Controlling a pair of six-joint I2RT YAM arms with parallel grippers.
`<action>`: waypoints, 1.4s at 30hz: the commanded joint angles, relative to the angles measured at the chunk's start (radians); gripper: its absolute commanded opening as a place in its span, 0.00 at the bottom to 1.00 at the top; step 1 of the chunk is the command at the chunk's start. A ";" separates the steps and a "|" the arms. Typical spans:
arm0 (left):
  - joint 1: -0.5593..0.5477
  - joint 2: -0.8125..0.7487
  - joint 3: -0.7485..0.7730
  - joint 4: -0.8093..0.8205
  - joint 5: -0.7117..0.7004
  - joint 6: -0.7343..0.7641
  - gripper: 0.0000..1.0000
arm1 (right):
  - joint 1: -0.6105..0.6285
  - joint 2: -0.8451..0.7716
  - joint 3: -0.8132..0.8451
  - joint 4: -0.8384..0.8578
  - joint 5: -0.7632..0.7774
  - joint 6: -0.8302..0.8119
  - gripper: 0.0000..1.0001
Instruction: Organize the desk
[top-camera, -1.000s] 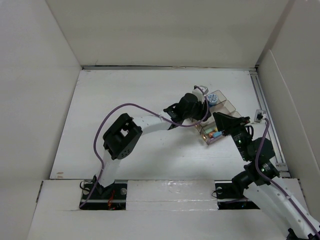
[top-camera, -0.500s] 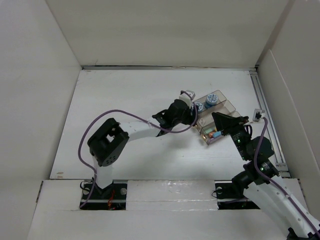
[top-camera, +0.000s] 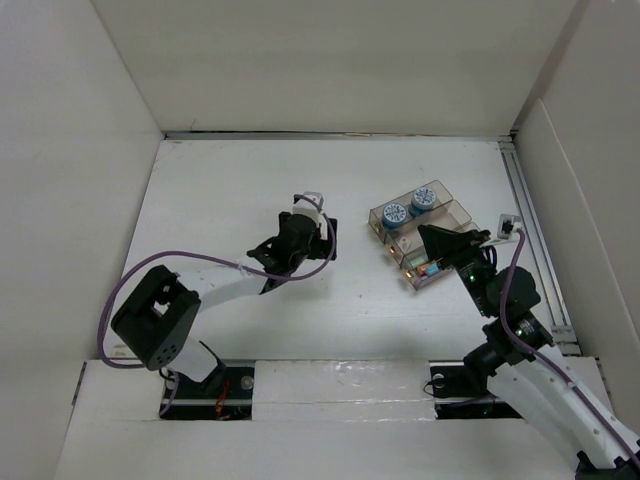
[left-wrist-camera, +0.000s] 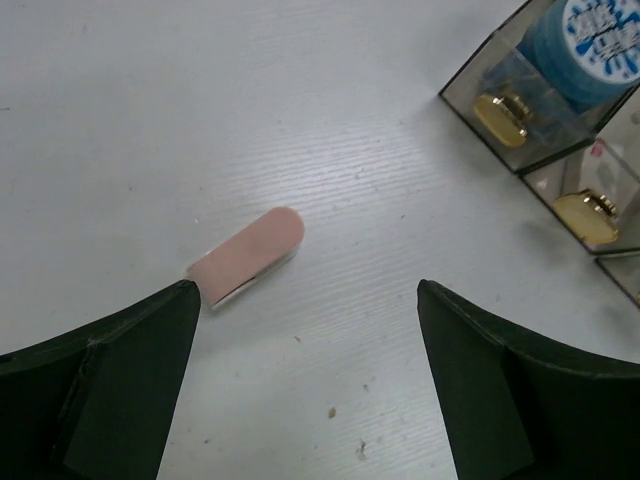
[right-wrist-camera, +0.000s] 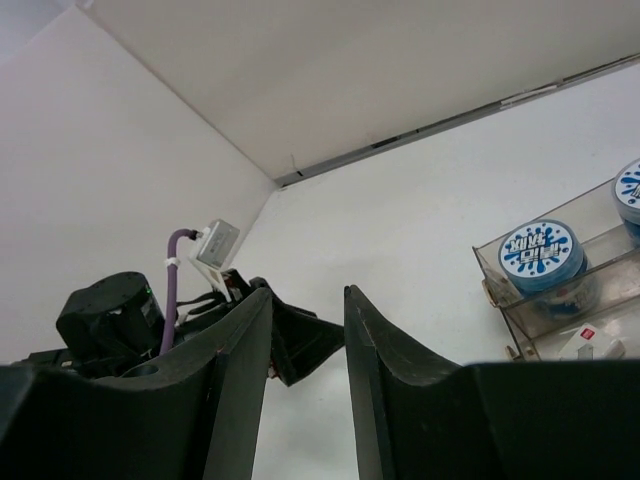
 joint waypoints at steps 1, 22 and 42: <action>0.024 -0.008 -0.023 0.020 0.089 0.091 0.86 | -0.003 -0.007 0.026 0.055 -0.010 0.004 0.40; 0.059 0.173 0.058 0.025 0.040 0.150 0.85 | -0.003 0.001 0.025 0.052 0.000 -0.002 0.41; 0.069 0.271 0.119 0.006 0.034 0.140 0.46 | -0.003 0.002 0.025 0.054 0.006 -0.004 0.41</action>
